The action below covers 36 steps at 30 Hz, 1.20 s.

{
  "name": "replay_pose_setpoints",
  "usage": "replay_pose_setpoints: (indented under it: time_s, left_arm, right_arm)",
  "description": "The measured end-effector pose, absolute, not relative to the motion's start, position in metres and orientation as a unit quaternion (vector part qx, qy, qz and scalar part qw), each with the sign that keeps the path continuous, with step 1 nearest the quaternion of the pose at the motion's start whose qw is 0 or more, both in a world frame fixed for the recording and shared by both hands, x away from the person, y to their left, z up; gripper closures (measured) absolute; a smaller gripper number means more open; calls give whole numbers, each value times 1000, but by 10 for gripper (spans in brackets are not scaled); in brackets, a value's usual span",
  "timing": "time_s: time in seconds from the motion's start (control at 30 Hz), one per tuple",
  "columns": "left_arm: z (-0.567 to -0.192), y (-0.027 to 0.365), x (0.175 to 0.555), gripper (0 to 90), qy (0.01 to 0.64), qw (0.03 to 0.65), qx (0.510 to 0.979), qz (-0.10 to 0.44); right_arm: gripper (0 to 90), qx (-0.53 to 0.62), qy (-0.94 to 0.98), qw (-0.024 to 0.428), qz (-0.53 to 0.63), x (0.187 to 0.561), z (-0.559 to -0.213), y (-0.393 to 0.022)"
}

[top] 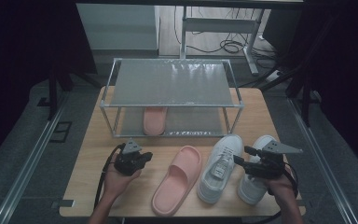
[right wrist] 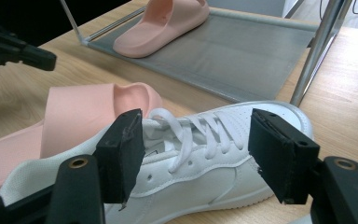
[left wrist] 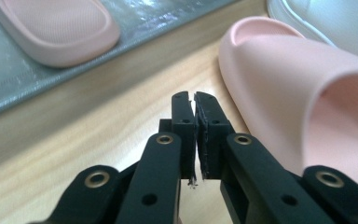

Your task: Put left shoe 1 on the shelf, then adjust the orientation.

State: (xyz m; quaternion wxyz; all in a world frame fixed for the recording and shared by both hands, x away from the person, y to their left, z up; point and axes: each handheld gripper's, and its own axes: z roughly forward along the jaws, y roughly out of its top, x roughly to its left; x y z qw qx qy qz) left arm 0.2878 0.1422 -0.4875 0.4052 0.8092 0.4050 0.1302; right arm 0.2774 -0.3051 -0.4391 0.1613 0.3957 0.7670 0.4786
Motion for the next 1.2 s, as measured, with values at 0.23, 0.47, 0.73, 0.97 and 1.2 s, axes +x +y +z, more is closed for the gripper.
replay_pose_setpoints:
  time_s: [0.23,0.47,0.73,0.97,1.2]
  left_arm:
    - [-489,149,270,598,417,404,805,120]
    - [-496,154,261,514,429,404,802,95]
    - [-490,147,250,561,412,411,808,89]
    - [-482,133,243,642,384,418,819,81]
    - [-477,111,236,764,348,441,825,61]
  right_arm:
    - [356,394,768,161,478,278,-438,-304]
    - [356,389,771,160,478,279,-439,-302]
    - [355,383,772,159,482,283,-437,-299]
    - [355,383,771,160,482,280,-437,-300]
    - [355,387,770,163,481,276,-437,-302]
